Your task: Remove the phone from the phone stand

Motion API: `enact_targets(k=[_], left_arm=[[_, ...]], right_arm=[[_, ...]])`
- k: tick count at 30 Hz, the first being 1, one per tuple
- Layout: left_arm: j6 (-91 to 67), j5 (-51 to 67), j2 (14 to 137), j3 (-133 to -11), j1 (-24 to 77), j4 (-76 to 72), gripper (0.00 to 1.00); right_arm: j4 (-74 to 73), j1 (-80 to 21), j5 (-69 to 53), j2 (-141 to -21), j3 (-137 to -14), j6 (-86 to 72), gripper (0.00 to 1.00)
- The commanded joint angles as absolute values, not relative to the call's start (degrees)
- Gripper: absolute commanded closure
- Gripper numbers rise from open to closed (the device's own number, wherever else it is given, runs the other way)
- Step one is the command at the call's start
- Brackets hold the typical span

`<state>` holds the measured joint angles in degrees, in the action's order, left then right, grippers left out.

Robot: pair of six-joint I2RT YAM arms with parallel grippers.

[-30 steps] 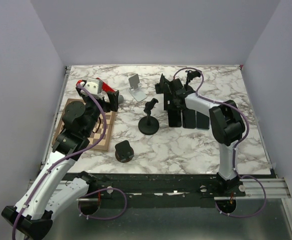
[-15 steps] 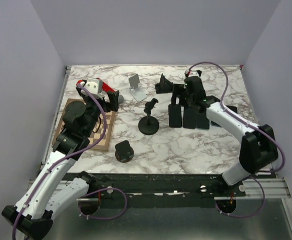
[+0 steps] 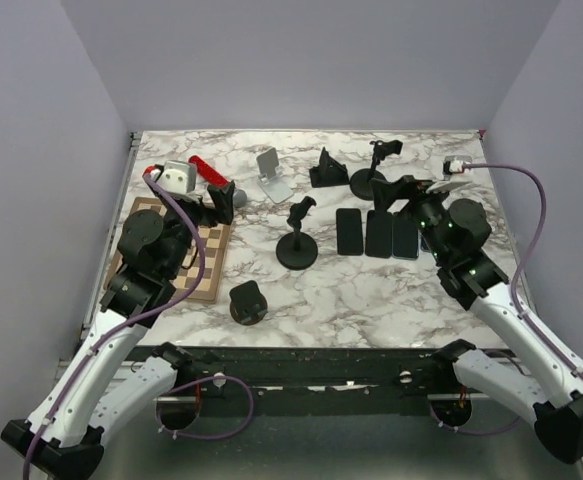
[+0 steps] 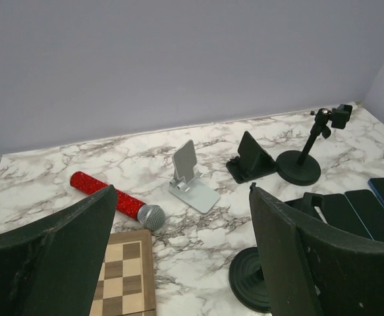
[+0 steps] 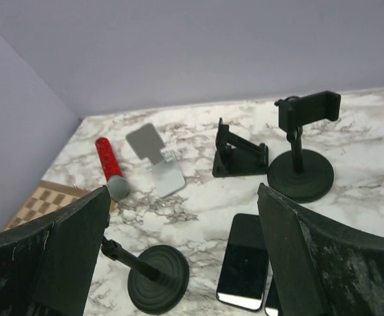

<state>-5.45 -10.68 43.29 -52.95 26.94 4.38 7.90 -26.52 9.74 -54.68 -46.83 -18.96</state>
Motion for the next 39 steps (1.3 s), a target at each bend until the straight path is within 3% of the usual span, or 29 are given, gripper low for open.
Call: enact_targets(k=[1,8,15,30,39], left_arm=[[-4.9,-11.7,40.1,-50.3,26.4,0.3,0.11],[-4.1,-12.7,28.8,-40.4,23.9,-14.7,0.11],[2.1,-15.3,16.1,-31.3,23.2,-29.0,0.1],[8.7,-15.6,6.0,-27.1,22.6,-36.5,0.06],[10.4,-17.1,6.5,-27.0,22.4,-36.6,0.05]], right_arm=[[15.9,-26.5,10.9,-47.3,-41.6,-19.0,0.0],[21.1,-26.5,19.8,-36.1,-36.7,-18.9,0.0],[16.6,-26.5,26.3,-30.1,-42.2,-16.2,0.0],[13.8,-26.5,25.5,-21.5,-48.5,-7.9,0.0],[15.5,-26.5,33.9,-23.5,-49.0,-9.9,0.0]])
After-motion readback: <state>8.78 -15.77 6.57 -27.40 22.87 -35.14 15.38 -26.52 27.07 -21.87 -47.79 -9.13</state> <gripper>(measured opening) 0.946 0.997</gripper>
